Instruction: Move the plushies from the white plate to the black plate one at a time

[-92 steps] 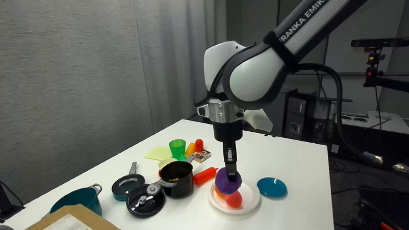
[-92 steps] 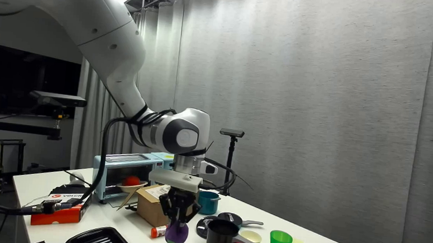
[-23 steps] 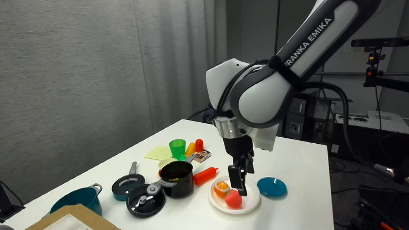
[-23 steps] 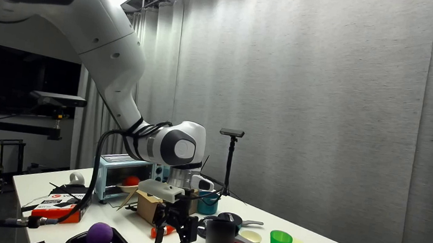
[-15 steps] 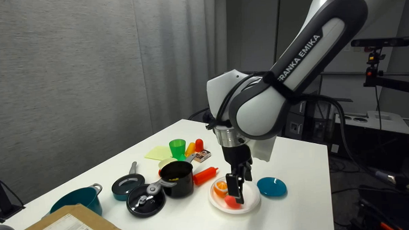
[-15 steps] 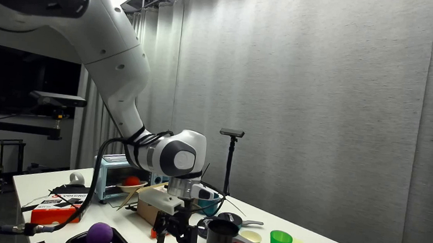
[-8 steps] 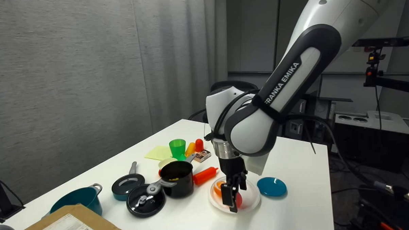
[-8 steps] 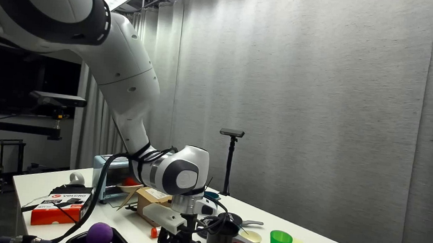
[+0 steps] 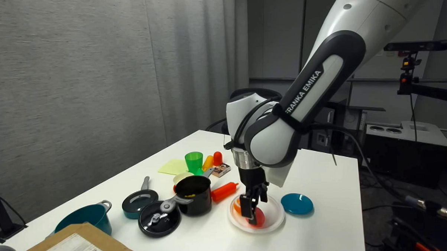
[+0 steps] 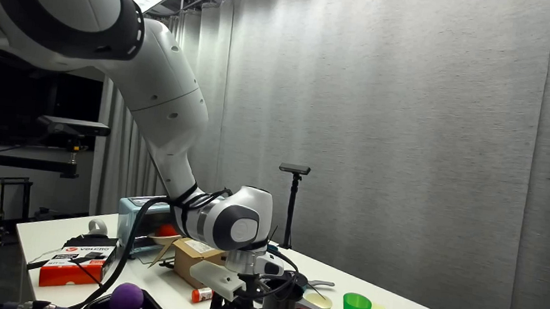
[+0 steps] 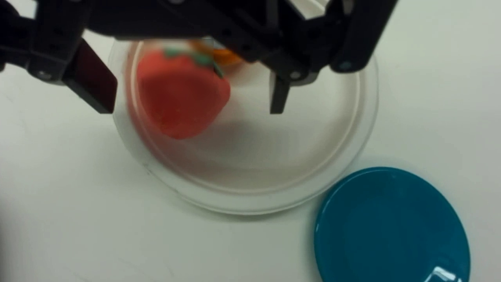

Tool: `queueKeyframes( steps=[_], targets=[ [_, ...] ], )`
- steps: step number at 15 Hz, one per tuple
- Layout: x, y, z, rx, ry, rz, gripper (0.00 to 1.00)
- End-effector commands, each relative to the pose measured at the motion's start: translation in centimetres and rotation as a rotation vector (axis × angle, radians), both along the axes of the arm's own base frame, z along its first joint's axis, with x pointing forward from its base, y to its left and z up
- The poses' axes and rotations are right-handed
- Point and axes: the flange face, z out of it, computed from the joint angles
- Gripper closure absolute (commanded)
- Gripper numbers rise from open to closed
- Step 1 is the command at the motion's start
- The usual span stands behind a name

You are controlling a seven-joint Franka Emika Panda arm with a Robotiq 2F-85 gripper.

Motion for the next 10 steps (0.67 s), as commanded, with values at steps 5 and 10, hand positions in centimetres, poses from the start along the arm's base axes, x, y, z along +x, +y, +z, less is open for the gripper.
queueKeyframes(
  steps=[5, 10],
  targets=[
    [0.17, -1.55, -0.36, -0.011, -0.025, -0.021, 0.61],
    [0.28, -0.61, -0.13, 0.024, -0.014, 0.02, 0.96]
  ],
)
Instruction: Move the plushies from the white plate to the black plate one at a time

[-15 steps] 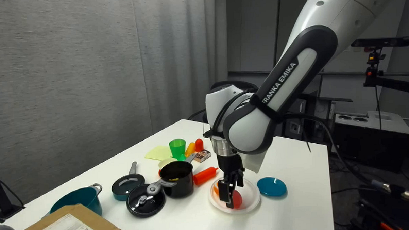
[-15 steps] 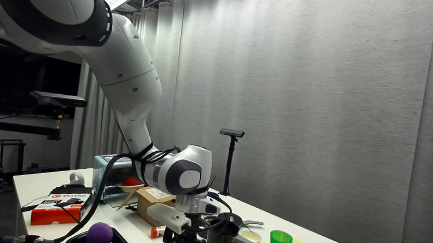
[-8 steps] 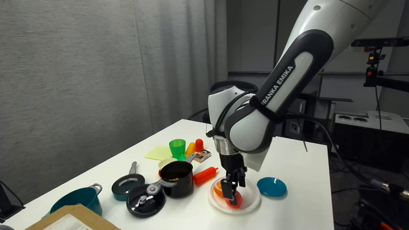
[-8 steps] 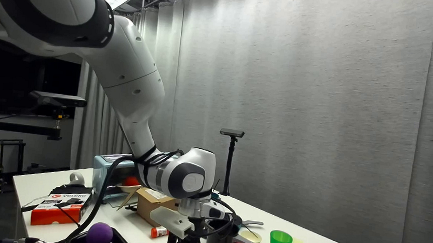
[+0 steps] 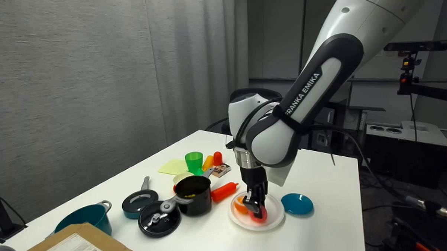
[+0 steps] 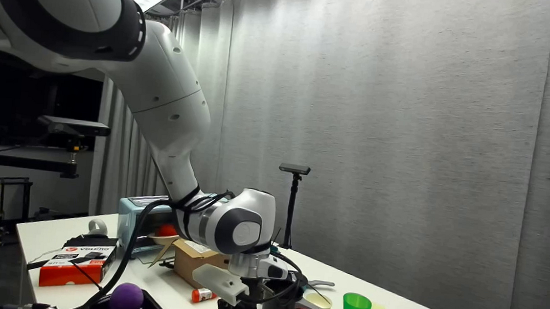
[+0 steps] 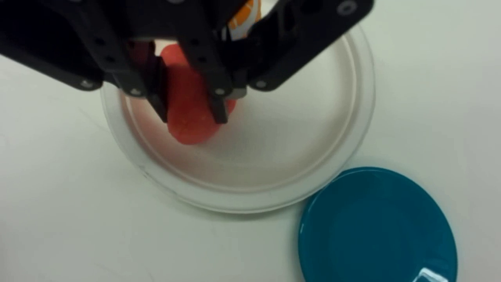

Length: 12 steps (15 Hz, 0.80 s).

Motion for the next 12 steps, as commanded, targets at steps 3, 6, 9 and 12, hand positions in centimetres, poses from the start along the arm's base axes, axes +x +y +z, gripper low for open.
queueKeyframes(
  steps=[3, 6, 9, 12],
  targets=[
    [0.3, 2.8, 2.2, 0.036, -0.011, 0.152, 0.97],
    [0.4, 5.8, 6.5, 0.04, -0.069, 0.299, 0.97],
    [0.2, 9.5, 10.3, 0.099, -0.111, 0.459, 0.97],
    [-0.3, 13.0, 11.6, 0.227, -0.117, 0.577, 0.97]
  ],
)
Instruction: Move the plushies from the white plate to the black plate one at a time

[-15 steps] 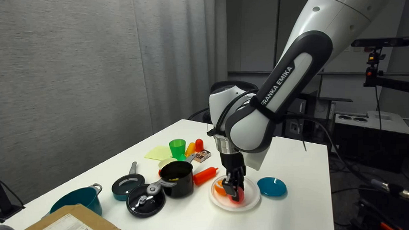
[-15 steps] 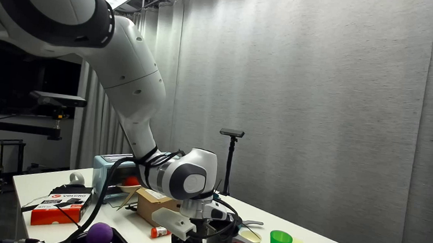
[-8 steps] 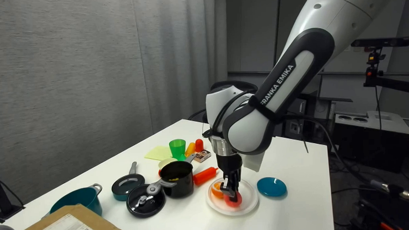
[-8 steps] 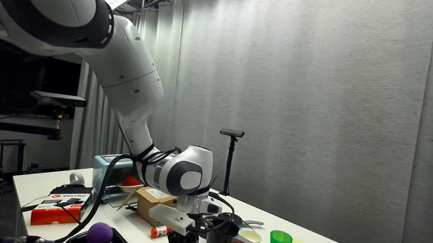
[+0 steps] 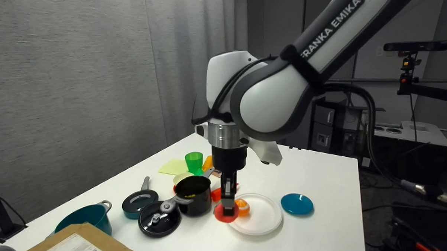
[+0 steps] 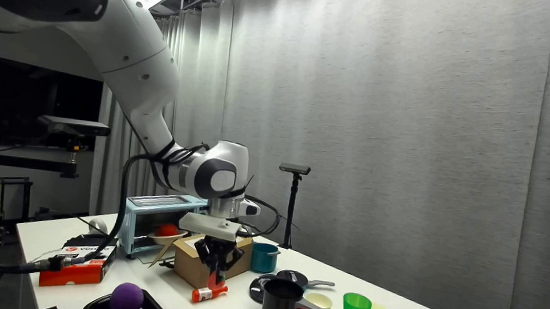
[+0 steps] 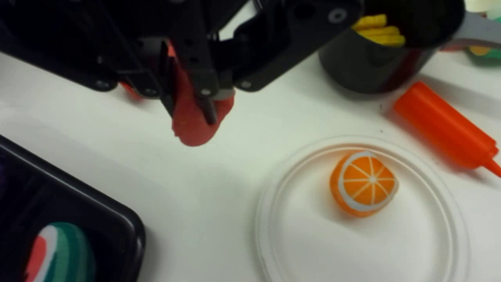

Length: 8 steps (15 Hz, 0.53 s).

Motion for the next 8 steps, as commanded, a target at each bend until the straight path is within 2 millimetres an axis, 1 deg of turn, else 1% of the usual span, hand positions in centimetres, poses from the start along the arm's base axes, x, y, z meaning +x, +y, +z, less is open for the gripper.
queueKeyframes(
  steps=[1, 3, 5, 6, 8],
  targets=[
    [-0.8, 2.7, 1.4, 0.13, 0.037, 0.149, 0.97],
    [-1.1, 3.8, 0.0, 0.21, 0.087, 0.21, 0.97],
    [-1.4, 4.1, -2.1, 0.282, 0.146, 0.261, 0.97],
    [-1.3, 3.9, -3.7, 0.308, 0.182, 0.289, 0.97],
    [-1.3, 2.7, -6.5, 0.356, 0.261, 0.335, 0.97]
  ],
)
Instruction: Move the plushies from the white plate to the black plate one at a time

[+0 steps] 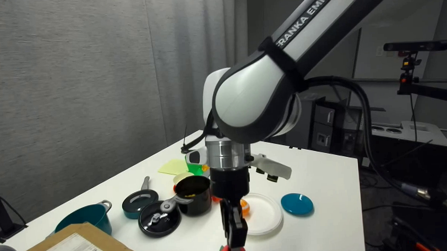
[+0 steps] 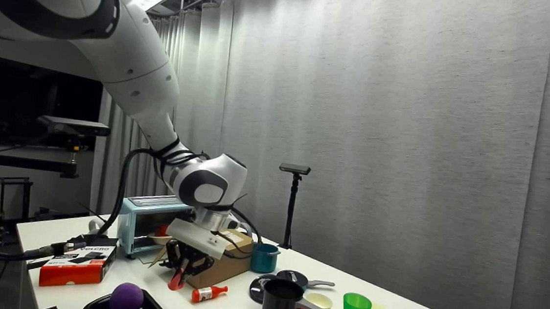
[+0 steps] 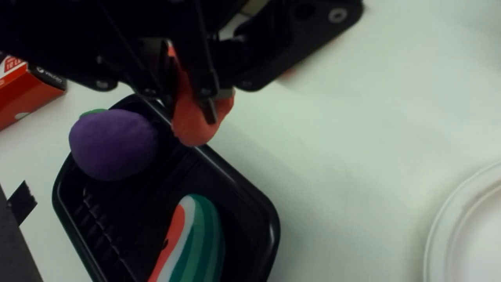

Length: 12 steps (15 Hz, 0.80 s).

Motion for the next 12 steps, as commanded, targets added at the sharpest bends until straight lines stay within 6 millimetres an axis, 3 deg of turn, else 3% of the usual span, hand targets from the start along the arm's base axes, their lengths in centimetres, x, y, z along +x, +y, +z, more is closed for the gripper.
queueKeyframes(
  steps=[1, 3, 5, 9, 12],
  targets=[
    [1.1, -2.0, -4.6, 0.112, 0.129, 0.1, 0.97],
    [1.0, -3.7, -6.7, 0.148, 0.214, 0.153, 0.97],
    [0.9, -5.0, -7.6, 0.192, 0.296, 0.205, 0.97],
    [1.0, -6.1, -6.8, 0.282, 0.407, 0.301, 0.97],
    [1.2, -5.6, -5.9, 0.261, 0.389, 0.276, 0.97]
  ],
)
